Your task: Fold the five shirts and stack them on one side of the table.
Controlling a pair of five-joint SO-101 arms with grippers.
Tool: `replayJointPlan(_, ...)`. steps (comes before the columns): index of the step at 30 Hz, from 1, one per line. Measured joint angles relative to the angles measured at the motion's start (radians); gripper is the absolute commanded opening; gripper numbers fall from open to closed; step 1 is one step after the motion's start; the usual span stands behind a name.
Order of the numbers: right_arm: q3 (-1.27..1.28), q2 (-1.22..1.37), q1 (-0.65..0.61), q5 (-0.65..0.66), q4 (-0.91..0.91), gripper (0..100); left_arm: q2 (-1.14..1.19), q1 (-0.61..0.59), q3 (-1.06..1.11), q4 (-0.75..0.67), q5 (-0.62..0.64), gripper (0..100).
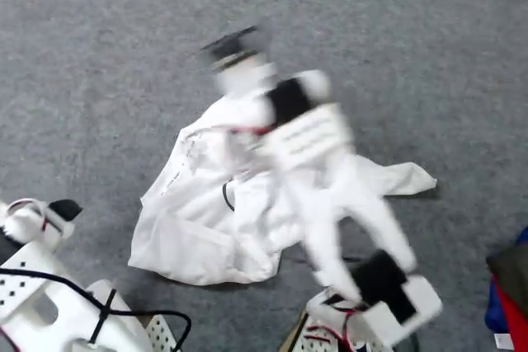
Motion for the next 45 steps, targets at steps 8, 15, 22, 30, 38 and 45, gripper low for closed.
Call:
replayJointPlan(8,-0.187,0.348,-0.207,-0.052,-0.014,19.0,0.0,-0.181,0.0,-0.038,0.0,33)
replayJointPlan(15,-0.474,0.577,-0.012,0.025,0.006,19.0,0.0,-0.204,0.02,-0.109,0.0,33)
replayJointPlan(22,-0.624,0.629,0.281,0.094,0.008,19.0,0.0,-0.005,0.02,-0.109,0.0,33)
replayJointPlan(30,-0.628,0.632,0.239,0.097,0.008,19.1,0.0,0.075,0.02,-0.109,0.034,33)
replayJointPlan(38,-0.482,0.632,-0.071,0.025,0.009,19.1,0.0,-0.035,0.061,-0.1,0.037,33)
replayJointPlan(45,-0.416,0.672,-0.109,-0.02,-0.11,18.9,0.0,-0.074,0.077,-0.1,0.037,33)
